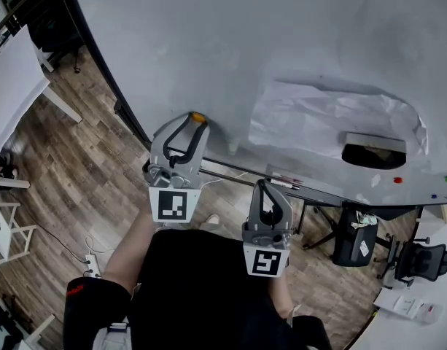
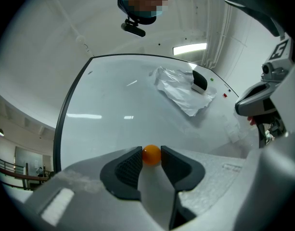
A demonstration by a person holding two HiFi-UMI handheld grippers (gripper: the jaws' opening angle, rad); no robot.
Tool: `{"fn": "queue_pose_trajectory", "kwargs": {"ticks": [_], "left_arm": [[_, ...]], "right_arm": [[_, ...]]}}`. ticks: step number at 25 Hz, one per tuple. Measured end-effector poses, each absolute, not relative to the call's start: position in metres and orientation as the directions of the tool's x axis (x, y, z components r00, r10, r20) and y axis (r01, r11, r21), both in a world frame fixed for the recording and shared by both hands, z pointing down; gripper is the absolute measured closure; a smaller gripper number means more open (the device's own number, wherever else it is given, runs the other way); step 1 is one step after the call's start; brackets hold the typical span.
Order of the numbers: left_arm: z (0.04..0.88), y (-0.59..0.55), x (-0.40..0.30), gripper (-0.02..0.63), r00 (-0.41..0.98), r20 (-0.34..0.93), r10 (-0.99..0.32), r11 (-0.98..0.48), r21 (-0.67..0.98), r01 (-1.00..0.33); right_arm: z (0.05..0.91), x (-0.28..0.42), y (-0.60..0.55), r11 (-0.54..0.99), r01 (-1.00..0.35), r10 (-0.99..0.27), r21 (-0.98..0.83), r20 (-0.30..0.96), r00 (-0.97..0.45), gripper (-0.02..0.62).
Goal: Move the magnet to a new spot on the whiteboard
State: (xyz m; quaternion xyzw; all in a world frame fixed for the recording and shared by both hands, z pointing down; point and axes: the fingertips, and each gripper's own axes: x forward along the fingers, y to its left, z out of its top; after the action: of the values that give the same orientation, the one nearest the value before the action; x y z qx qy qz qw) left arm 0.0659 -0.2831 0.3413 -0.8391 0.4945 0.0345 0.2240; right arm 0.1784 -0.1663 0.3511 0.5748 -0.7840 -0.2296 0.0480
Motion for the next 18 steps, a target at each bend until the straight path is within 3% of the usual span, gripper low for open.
{"fn": "queue_pose_trajectory", "kwargs": {"ticks": [18], "left_arm": [[0.3414, -0.2838, 0.0658, 0.476, 0.5, -0.282, -0.819, -0.403, -0.337, -0.851]], "right_arm": [[0.3526, 0.1812, -0.1692, 0.245, -0.88, -0.921, 0.407, -0.186, -0.342, 0.592]]}}
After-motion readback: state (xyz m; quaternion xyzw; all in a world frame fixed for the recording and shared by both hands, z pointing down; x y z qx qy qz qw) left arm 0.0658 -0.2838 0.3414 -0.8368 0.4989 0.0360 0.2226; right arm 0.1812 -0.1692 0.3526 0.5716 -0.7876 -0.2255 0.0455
